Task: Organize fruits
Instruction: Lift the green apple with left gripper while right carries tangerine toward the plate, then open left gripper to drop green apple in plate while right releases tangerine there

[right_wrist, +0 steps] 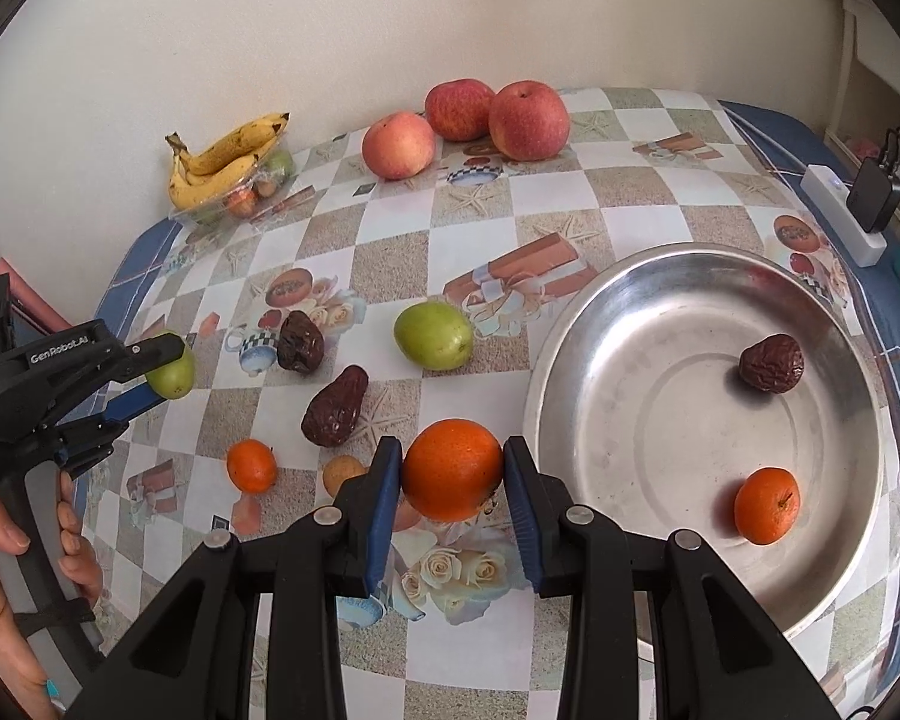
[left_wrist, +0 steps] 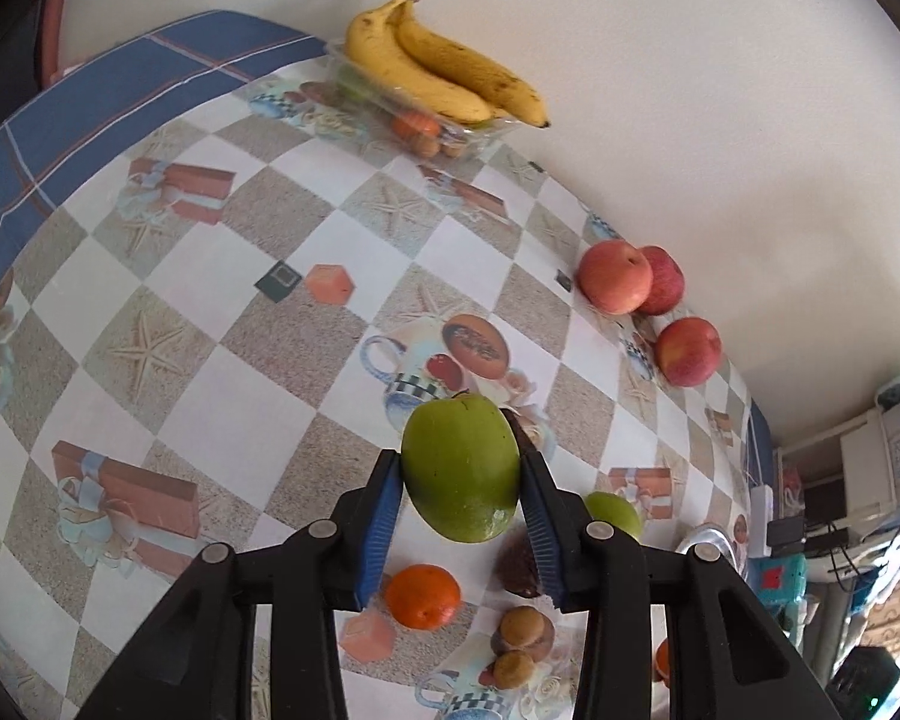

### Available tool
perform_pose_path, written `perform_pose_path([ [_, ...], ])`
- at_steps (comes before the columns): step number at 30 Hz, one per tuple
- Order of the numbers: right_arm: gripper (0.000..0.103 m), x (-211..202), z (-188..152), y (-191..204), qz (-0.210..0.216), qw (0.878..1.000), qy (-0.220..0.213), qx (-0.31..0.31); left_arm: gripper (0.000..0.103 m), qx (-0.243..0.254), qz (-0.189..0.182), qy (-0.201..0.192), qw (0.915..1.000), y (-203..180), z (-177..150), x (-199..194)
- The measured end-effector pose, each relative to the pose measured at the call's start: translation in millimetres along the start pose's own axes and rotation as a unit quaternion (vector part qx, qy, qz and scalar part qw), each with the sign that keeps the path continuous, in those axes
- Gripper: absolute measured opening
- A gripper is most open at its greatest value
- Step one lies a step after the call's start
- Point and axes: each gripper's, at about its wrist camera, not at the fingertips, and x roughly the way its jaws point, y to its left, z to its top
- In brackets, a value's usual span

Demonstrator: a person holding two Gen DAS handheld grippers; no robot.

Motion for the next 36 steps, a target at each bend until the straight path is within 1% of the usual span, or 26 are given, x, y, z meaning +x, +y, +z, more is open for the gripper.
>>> perform_pose_path([
  [2,0.036,-3.6,1.1,-8.2,-0.003,1.000,-0.006,0.013,0.042,0.014,-0.003,0.003,0.9999,-10.2,-4.4,0.4],
  [6,0.036,-10.9,3.8,-31.7,-0.022,0.999,-0.016,0.046,0.042,0.052,-0.009,0.013,0.9985,-35.7,-17.3,2.6],
  [10,0.036,-13.7,2.3,-66.5,-0.070,0.993,-0.012,0.091,0.042,0.093,-0.019,0.032,0.9949,-63.5,-34.9,7.6],
  [12,0.036,-16.4,0.3,-84.0,-0.090,0.989,-0.015,0.114,0.042,0.118,-0.030,0.046,0.9915,-81.6,-47.2,12.2],
  [14,0.036,-20.4,-1.5,-98.4,-0.107,0.986,-0.019,0.130,0.042,0.143,-0.040,0.061,0.9870,-98.6,-60.1,16.0],
  [15,0.036,-22.7,-2.4,-104.2,-0.109,0.984,-0.022,0.136,0.042,0.161,-0.045,0.071,0.9833,-109.8,-69.3,19.2],
  [18,0.036,-27.0,-4.1,-116.2,-0.108,0.982,-0.029,0.151,0.042,0.206,-0.061,0.098,0.9717,-136.6,-93.3,26.3],
  [21,0.036,-29.2,-5.1,-121.0,-0.109,0.981,-0.033,0.156,0.042,0.235,-0.079,0.122,0.9610,-157.0,-114.9,32.7],
  [24,0.036,-30.6,-5.6,-122.5,-0.109,0.982,-0.036,0.153,0.042,0.265,-0.082,0.136,0.9511,-169.3,-130.8,38.8],
  [27,0.036,-30.9,-6.2,-122.6,-0.109,0.982,-0.036,0.148,0.043,0.285,-0.077,0.147,0.9441,-175.0,-140.9,45.0],
  [30,0.036,-29.2,-6.1,-121.0,-0.104,0.983,-0.033,0.144,0.045,0.287,-0.082,0.150,0.9426,-174.4,-141.8,45.7],
  [33,0.037,-27.1,-6.4,-118.6,-0.103,0.985,-0.030,0.137,0.050,0.282,-0.080,0.148,0.9445,-172.2,-138.7,45.5],
  [36,0.038,-26.5,-5.9,-116.4,-0.104,0.985,-0.031,0.131,0.050,0.276,-0.072,0.150,0.9466,-169.0,-136.1,48.1],
])
